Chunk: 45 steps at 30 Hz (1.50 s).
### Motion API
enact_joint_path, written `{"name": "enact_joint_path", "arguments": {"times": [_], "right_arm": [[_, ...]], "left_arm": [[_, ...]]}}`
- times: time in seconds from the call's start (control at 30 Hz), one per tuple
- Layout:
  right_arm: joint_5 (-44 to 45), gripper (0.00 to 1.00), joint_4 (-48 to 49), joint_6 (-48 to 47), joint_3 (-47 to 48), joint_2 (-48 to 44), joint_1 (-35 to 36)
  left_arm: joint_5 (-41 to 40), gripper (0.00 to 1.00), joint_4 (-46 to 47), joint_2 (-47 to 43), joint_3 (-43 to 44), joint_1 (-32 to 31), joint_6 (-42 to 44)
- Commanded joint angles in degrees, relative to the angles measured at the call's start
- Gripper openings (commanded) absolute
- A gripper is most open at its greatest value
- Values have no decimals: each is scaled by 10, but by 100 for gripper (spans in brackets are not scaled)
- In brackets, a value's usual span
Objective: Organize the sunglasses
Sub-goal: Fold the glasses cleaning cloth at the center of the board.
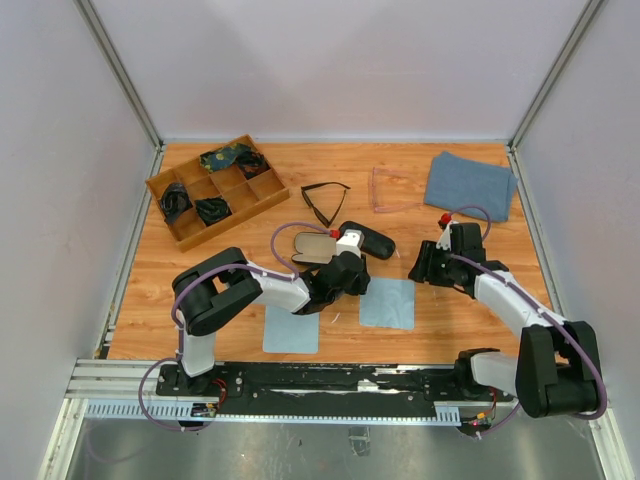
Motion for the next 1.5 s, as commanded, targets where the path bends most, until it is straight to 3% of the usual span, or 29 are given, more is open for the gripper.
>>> {"name": "enact_joint_path", "arguments": {"times": [0.0, 0.2, 0.43, 0.9, 1.13, 1.47], "right_arm": [[-5, 50, 6, -9, 16, 5, -8], [-12, 50, 7, -11, 20, 21, -9], [-28, 46, 11, -13, 29, 51, -8], [-43, 37, 13, -16, 42, 108, 1], [-43, 28, 7, -16, 45, 125, 9], [-38, 25, -2, -14, 37, 127, 26]], "left_arm": [[9, 29, -36, 10, -10, -1, -2], [-1, 17, -42, 12, 1, -1, 5], [0, 9, -40, 9, 6, -1, 9], [6, 4, -40, 11, 19, 0, 19], [8, 3, -44, 13, 28, -1, 23], [8, 2, -46, 14, 32, 0, 26]]}}
